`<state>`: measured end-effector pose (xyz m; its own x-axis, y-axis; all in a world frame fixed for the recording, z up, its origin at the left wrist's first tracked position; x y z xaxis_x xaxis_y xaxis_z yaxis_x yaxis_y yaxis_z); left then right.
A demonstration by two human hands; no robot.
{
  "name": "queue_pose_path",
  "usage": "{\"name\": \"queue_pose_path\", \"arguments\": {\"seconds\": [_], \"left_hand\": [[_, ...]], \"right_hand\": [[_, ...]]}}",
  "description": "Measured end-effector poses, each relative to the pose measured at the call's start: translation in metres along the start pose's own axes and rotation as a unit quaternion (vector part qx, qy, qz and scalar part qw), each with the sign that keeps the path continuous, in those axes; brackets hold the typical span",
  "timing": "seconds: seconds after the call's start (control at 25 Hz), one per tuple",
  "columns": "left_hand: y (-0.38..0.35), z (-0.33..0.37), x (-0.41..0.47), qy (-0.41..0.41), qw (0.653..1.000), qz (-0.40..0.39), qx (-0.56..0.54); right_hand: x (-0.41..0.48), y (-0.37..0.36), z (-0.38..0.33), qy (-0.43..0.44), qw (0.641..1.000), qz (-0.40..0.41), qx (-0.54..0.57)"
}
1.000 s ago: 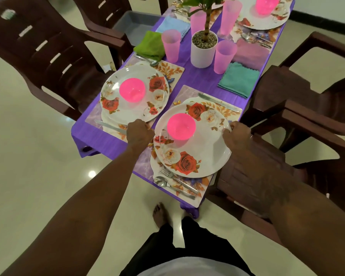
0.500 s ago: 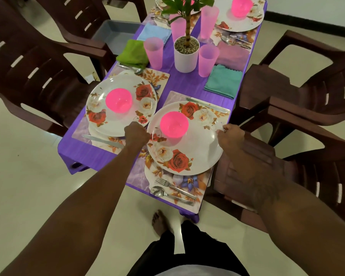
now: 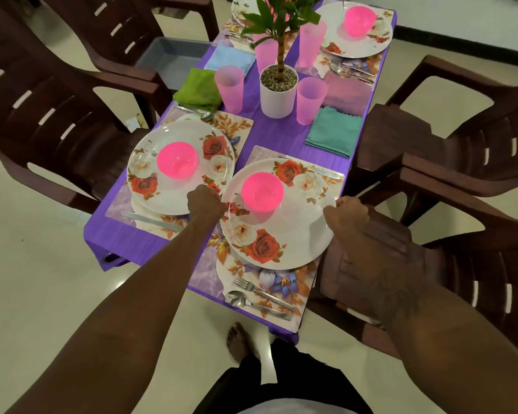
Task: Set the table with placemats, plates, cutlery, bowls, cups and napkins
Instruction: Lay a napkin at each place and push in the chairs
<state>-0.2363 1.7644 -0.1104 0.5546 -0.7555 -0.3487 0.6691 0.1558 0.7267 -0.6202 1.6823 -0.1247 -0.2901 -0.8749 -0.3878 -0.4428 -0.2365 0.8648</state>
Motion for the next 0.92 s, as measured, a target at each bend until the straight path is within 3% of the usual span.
{"name": "queue_pose_path", "arguments": {"seconds": [0.24,0.44,0.68,0.92], "left_hand": [[0.030,-0.056,-0.012,0.160,0.971,0.074,-0.163],[0.040,-0.131,0.000,0.220,0.940,0.083,-0.248],[0.053,-0.071,-0.028,0.131,0.945,0.049,-0.296],[0.048,-0.031,-0.016,0.016,0.978,0.003,-0.207]], "right_hand": [[-0.011,0.007,-0.007,0.029,0.999,0.040,-0.020],[-0.042,0.006,-0.047,0.141,0.985,0.093,0.017],[-0.078,-0.010,-0.090,0.187,0.970,0.135,0.081],[-0.099,-0.012,-0.103,0.172,0.964,0.169,0.115]]}}
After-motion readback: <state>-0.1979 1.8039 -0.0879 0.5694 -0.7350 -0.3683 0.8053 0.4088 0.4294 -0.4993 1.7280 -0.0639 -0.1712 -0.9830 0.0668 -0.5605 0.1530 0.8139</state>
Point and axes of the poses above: each hand's wrist, its own x-axis towards the middle knuckle, its own y-axis out of the back of the hand, z = x × y, the point moved 8 cm from there along x, towards the middle knuckle, and after that the axes turned 12 degrees about -x, right-handed, at the moved point
